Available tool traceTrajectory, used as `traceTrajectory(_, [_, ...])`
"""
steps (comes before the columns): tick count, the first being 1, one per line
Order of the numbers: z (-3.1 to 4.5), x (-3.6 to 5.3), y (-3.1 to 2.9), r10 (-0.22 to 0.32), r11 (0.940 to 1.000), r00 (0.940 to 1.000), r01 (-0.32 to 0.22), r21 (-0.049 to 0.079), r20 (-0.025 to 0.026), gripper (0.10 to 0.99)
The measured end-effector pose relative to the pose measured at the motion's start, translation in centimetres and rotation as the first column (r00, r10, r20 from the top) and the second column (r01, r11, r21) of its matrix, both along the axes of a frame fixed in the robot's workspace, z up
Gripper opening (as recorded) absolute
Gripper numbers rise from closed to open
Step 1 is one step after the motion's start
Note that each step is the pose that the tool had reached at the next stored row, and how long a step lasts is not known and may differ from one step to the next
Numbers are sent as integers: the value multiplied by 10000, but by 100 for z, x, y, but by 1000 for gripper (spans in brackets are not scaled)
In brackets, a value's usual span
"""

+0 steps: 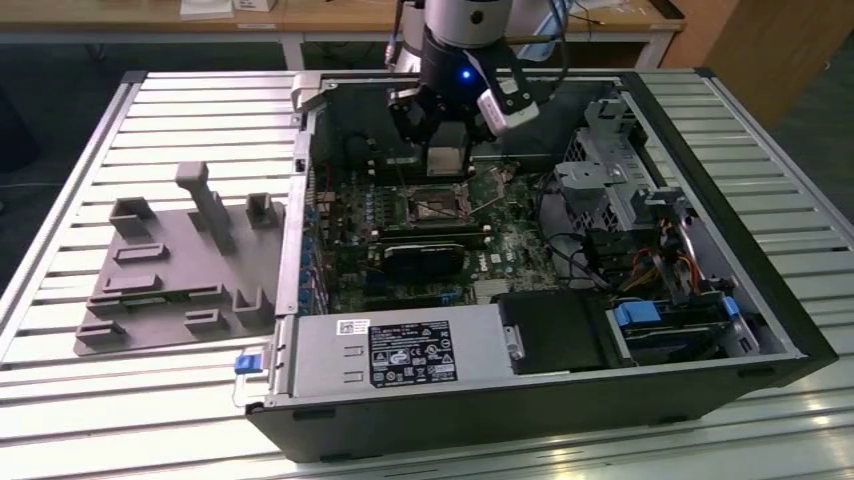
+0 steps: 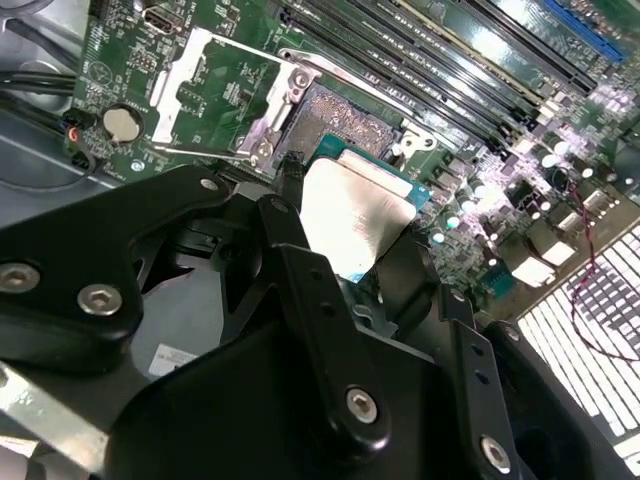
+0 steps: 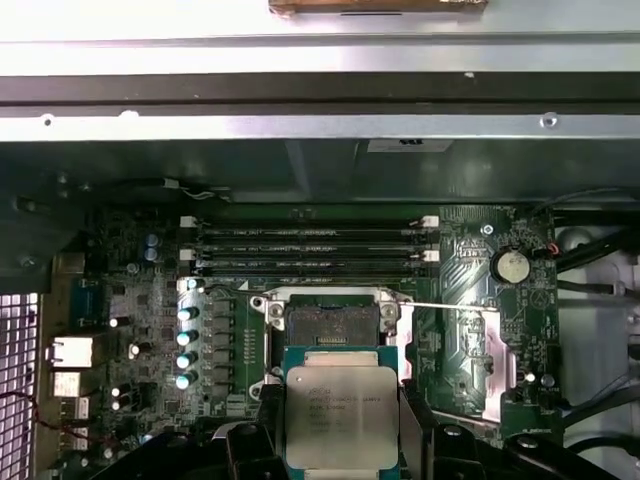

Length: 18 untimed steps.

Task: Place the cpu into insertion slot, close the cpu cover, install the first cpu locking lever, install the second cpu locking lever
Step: 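Place the cpu into insertion slot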

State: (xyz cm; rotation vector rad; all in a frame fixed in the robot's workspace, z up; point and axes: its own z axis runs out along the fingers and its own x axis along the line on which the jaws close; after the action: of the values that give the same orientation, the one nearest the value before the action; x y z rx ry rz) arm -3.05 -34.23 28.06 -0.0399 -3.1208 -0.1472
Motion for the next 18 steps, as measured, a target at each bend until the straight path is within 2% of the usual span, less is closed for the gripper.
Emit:
traceTrajectory(5, [-69, 0, 0, -89, 10000, 10000, 89, -4, 0, 537])
traceTrajectory(10, [-110, 0, 0, -997, 9950, 9950, 997, -5, 0, 537])
traceTrajectory(14, [-140, 0, 0, -1717, 9852, 9852, 1717, -4, 0, 537])
traceTrajectory(18, [-151, 0, 0, -2405, 9706, 9706, 2405, -10, -2, 537])
